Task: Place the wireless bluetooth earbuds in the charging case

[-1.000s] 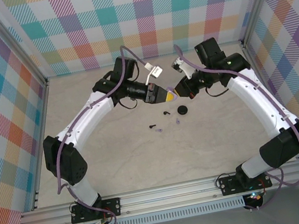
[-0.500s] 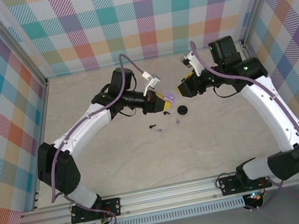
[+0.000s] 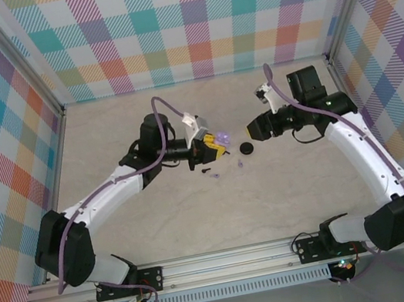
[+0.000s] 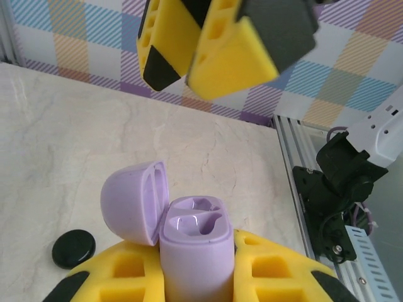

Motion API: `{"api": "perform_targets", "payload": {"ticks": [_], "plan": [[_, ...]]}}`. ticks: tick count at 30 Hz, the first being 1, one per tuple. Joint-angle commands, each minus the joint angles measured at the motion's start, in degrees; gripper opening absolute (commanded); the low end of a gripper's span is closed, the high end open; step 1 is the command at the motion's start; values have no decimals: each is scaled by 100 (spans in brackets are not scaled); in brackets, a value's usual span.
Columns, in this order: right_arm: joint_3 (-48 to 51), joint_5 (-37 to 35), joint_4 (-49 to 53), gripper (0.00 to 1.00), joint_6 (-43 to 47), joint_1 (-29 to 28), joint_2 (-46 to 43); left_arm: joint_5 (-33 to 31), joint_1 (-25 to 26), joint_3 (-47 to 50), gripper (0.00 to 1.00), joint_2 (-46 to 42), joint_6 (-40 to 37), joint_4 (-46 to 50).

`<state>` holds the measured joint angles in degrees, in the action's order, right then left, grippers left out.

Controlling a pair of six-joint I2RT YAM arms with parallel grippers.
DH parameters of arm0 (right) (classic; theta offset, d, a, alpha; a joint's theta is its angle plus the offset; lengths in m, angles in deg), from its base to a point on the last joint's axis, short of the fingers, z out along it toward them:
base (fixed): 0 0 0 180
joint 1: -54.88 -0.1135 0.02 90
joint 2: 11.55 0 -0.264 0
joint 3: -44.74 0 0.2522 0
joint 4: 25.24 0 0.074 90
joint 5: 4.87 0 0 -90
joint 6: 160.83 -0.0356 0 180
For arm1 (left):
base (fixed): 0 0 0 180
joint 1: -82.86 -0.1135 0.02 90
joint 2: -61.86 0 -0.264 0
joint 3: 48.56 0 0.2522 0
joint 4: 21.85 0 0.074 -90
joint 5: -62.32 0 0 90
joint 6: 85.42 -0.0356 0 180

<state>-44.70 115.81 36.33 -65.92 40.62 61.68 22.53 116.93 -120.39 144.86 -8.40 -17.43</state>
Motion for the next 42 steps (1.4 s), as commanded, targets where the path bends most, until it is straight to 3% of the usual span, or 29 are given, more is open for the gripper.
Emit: {"api": "perform_targets", "payload": {"ticks": [1, 3, 6, 12, 15, 25, 42], "plan": [[167, 338, -242, 54, -445, 97, -95, -80, 4, 344, 0, -130, 265, -1439], [363, 337, -356, 54, -582, 96, -129, -23, -67, 673, 0, -61, 742, -2269], [668, 347, -529, 54, -777, 99, -161, -179, -200, 1394, 0, 137, 1724, -4416], [955, -112, -441, 54, -1055, 99, 113, 116, -260, 1676, 0, 430, 1932, -5100], [1070, -360, -395, 53, -1122, 86, 349, 329, -260, 1729, 0, 294, 1681, -4853], [1360, -313, -1106, 47, -1566, -100, 1036, 412, -269, 1328, 0, -269, 629, -2435], [658, -1639, -1200, 38, -2011, -959, 2795, 341, -304, 1080, 0, -344, 534, -1754]]}}
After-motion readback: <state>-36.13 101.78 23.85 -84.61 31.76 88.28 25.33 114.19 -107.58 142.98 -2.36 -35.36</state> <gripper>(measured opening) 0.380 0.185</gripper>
